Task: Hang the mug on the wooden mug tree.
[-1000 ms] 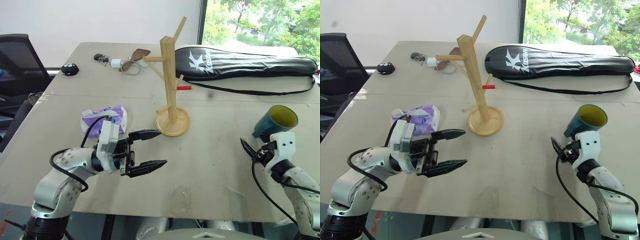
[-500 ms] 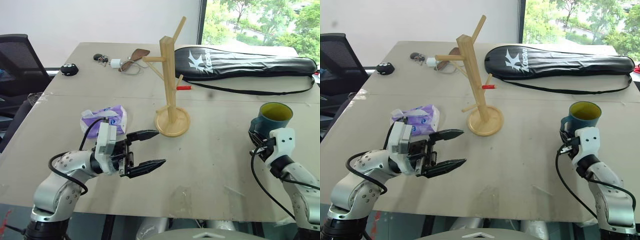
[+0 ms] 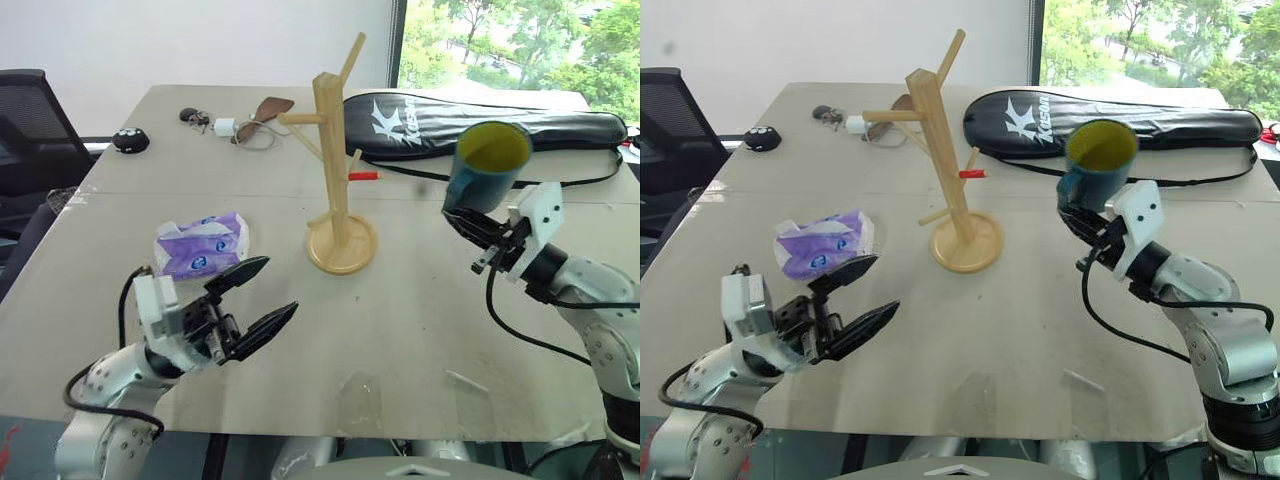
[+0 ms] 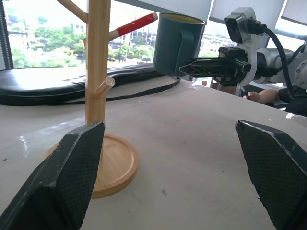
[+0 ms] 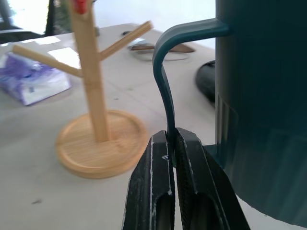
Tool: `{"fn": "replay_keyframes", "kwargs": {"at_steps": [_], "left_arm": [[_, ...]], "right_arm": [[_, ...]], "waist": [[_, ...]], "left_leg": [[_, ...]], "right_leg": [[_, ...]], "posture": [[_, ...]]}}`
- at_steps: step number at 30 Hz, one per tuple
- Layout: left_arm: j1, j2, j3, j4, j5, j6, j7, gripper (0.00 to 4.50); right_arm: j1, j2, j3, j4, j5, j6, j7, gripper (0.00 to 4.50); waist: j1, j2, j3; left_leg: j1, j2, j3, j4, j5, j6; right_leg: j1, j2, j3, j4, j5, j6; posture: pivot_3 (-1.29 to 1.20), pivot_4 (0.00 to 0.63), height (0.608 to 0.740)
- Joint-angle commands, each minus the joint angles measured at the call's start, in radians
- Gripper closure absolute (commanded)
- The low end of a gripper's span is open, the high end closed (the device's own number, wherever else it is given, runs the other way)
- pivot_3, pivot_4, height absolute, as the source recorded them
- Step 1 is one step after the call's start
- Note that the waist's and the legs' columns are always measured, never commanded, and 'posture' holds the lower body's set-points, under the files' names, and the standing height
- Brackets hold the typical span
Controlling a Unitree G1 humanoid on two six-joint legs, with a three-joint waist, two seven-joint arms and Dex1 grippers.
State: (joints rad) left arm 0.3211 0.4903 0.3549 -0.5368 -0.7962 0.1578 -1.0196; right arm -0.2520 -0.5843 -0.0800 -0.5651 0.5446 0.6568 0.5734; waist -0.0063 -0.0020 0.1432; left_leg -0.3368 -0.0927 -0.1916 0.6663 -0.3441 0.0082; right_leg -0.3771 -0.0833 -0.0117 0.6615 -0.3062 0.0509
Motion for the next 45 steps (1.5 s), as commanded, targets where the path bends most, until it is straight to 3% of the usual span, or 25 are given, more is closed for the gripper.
{"fn": "replay_keyframes", "kwargs": {"at_steps": [1, 11, 34, 37, 43, 45], "left_arm": [[0.028, -0.008, 0.066, -0.067, -0.054, -0.055, -0.008, 0.00], [0.064, 0.026, 0.093, -0.078, -0.082, -0.039, 0.000, 0.00], [0.136, -0.004, 0.133, -0.096, -0.139, -0.074, -0.006, 0.00], [0.136, -0.006, 0.130, -0.097, -0.136, -0.077, -0.002, 0.00], [0.134, -0.005, 0.122, -0.100, -0.139, -0.074, 0.002, 0.00], [0.125, -0.002, 0.114, -0.096, -0.142, -0.068, 0.004, 0.00]], "right_arm": [[-0.087, -0.021, 0.045, -0.058, 0.039, 0.044, 0.032, 4.49], [-0.283, 0.028, 0.123, -0.066, 0.074, 0.171, -0.023, 4.49], [-0.383, 0.128, 0.315, 0.081, -0.086, 0.130, -0.014, 4.49], [-0.389, 0.131, 0.322, 0.088, -0.089, 0.141, -0.002, 3.65], [-0.348, 0.116, 0.196, 0.027, -0.005, 0.143, 0.024, 0.87], [-0.309, 0.081, 0.116, -0.015, 0.065, 0.139, 0.067, 0.87]], "waist": [[0.000, 0.000, 0.000], [-0.003, -0.001, 0.000], [-0.009, -0.001, -0.001], [-0.007, -0.001, -0.001], [-0.004, -0.001, -0.001], [0.000, -0.002, -0.001]], "left_leg": [[-0.001, 0.000, -0.001, 0.000, 0.000, 0.000], [-0.004, 0.000, -0.001, 0.001, 0.000, 0.000], [-0.004, 0.000, -0.001, 0.001, 0.000, 0.000], [-0.004, 0.000, -0.001, 0.001, 0.000, 0.000], [-0.005, 0.000, -0.002, 0.001, 0.000, 0.000], [-0.005, 0.000, -0.002, 0.002, 0.000, 0.000]], "right_leg": [[0.000, 0.000, -0.001, 0.000, 0.000, 0.000], [-0.003, 0.000, -0.002, 0.000, 0.001, 0.000], [-0.004, 0.000, -0.002, 0.000, 0.001, 0.000], [-0.004, 0.000, -0.002, 0.000, 0.001, 0.000], [-0.004, 0.000, -0.002, 0.000, 0.001, 0.000], [-0.004, 0.000, -0.002, 0.000, 0.001, 0.000]], "posture": [[0.00, 0.150, 0.740], [0.00, 0.150, 0.740], [0.00, 0.150, 0.740], [0.00, 0.150, 0.740], [0.00, 0.150, 0.740], [0.00, 0.150, 0.740]]}}
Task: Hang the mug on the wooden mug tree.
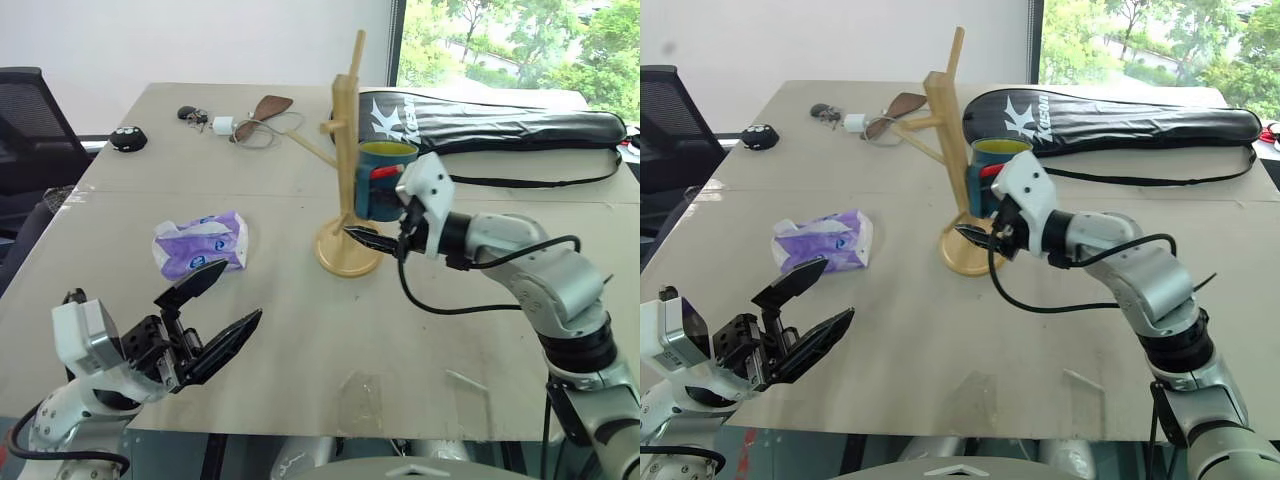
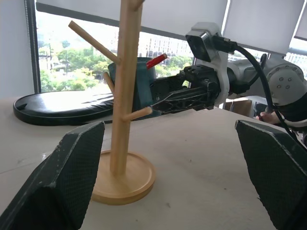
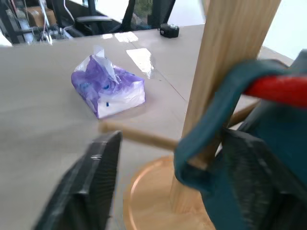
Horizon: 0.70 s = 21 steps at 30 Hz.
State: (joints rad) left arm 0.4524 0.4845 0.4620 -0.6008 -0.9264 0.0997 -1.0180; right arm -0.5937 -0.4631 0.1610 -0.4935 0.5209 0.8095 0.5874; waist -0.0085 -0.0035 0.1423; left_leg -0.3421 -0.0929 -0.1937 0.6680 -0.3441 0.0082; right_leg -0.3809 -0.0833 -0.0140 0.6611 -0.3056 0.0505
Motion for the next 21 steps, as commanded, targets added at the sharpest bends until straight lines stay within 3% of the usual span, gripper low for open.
{"fn": "replay_keyframes", "kwargs": {"at_steps": [1, 7, 12, 21], "left_arm": [[-0.016, 0.007, 0.003, -0.028, -0.013, -0.005, 0.006, 0.00], [-0.067, 0.031, -0.023, 0.004, -0.008, 0.034, 0.005, 0.00], [-0.078, 0.045, -0.060, 0.011, 0.016, 0.056, 0.002, 0.00], [-0.009, 0.098, -0.115, 0.044, 0.198, 0.101, 0.062, 0.00]], "right_arm": [[0.050, -0.057, -0.161, -0.107, 0.121, -0.010, 0.067, 0.87], [0.149, -0.121, -0.309, -0.157, 0.243, 0.014, 0.068, 0.87], [0.304, -0.186, -0.383, -0.133, 0.210, -0.052, 0.093, 0.87], [0.844, -0.273, -0.568, 0.092, -0.027, -0.507, 0.373, 0.87]], "waist": [[0.003, 0.000, 0.000], [-0.005, 0.000, 0.000], [0.000, -0.001, -0.001], [0.020, 0.000, -0.001]], "left_leg": [[0.000, 0.000, 0.000, 0.000, 0.000, 0.000], [0.001, 0.000, 0.000, 0.000, 0.000, 0.000], [0.000, 0.000, 0.000, 0.000, 0.000, 0.000], [0.001, 0.000, 0.002, 0.001, 0.000, 0.000]], "right_leg": [[0.000, 0.000, 0.000, 0.000, 0.000, 0.000], [0.000, 0.000, 0.000, 0.001, 0.000, 0.000], [0.000, 0.000, 0.000, 0.000, 0.000, 0.000], [0.001, 0.000, 0.001, 0.001, 0.001, 0.001]], "posture": [[0.00, 0.150, 0.740], [0.00, 0.150, 0.740], [0.00, 0.150, 0.740], [0.00, 0.150, 0.740]]}}
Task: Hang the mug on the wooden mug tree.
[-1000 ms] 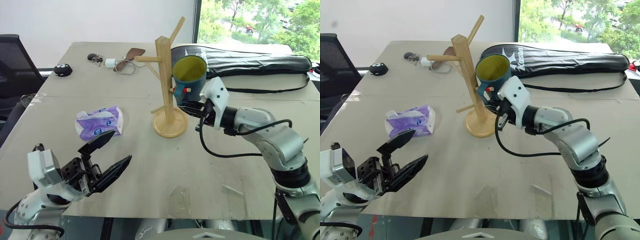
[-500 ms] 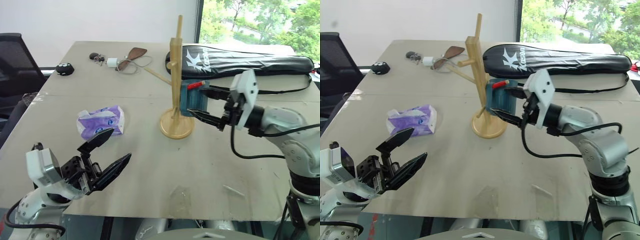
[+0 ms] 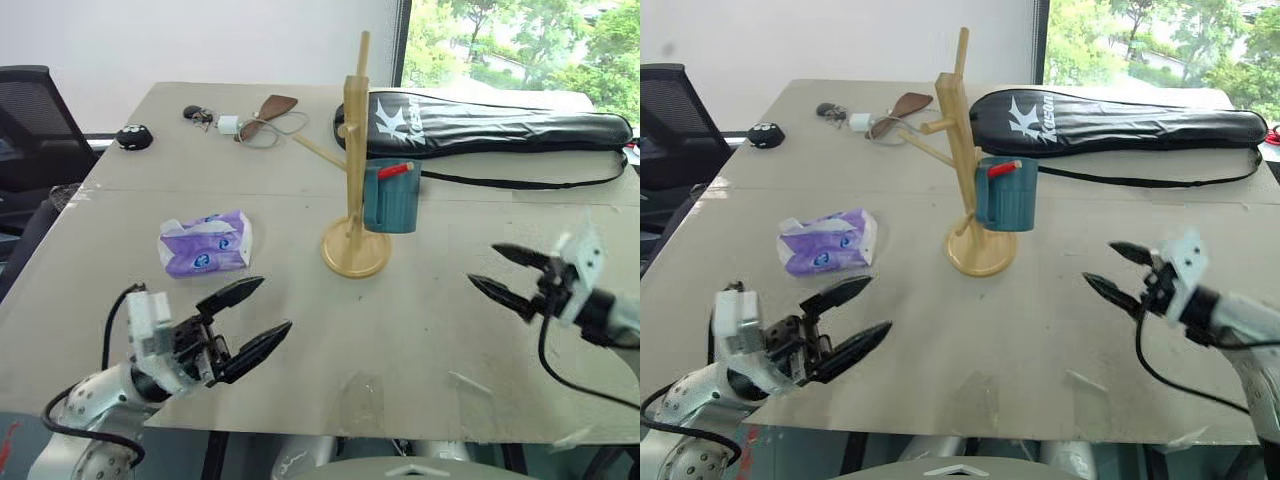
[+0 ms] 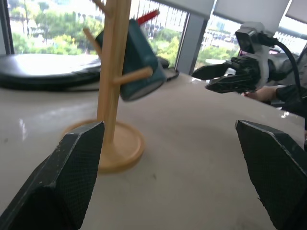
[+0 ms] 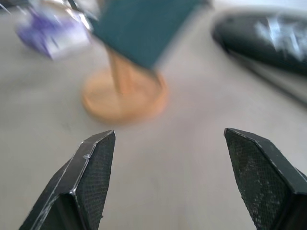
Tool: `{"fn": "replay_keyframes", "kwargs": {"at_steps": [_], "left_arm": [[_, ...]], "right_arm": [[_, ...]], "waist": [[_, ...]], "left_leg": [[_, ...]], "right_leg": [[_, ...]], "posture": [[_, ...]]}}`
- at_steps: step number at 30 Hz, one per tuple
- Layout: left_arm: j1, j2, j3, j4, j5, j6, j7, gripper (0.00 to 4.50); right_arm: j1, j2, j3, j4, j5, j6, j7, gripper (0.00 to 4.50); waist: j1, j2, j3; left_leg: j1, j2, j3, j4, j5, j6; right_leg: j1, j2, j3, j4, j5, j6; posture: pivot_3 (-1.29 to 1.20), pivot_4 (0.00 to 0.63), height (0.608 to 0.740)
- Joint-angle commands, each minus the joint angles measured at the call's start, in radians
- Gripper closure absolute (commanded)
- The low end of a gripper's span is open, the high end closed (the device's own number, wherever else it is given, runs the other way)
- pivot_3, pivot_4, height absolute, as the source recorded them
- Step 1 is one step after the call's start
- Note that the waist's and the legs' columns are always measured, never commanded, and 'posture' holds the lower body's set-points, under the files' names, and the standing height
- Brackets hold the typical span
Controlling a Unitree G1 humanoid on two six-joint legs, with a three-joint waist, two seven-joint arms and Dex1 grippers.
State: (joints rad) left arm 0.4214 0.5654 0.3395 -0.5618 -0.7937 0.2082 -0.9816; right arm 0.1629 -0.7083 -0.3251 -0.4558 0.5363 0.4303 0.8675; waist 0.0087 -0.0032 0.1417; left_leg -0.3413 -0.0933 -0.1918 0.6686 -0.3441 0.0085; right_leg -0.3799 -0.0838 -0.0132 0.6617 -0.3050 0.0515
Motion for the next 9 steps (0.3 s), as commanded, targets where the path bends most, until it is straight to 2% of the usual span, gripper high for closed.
{"fn": "replay_keyframes", "kwargs": {"at_steps": [1, 9], "left_arm": [[0.028, 0.018, 0.004, 0.009, 0.068, -0.007, 0.020, 0.00], [0.035, 0.024, -0.023, 0.036, 0.132, 0.018, 0.061, 0.00]], "right_arm": [[0.122, -0.033, -0.095, 0.079, -0.050, -0.155, 0.111, 0.87], [0.237, -0.009, -0.123, 0.129, -0.078, -0.288, 0.139, 0.87]], "waist": [[0.005, 0.000, 0.000], [0.004, 0.000, 0.000]], "left_leg": [[0.001, 0.000, 0.000, 0.000, 0.000, 0.000], [0.006, 0.001, 0.001, 0.000, 0.000, 0.000]], "right_leg": [[0.001, 0.000, 0.000, 0.000, 0.000, 0.000], [0.005, 0.001, 0.001, 0.000, 0.000, 0.000]], "posture": [[0.00, 0.150, 0.740], [0.00, 0.150, 0.740]]}}
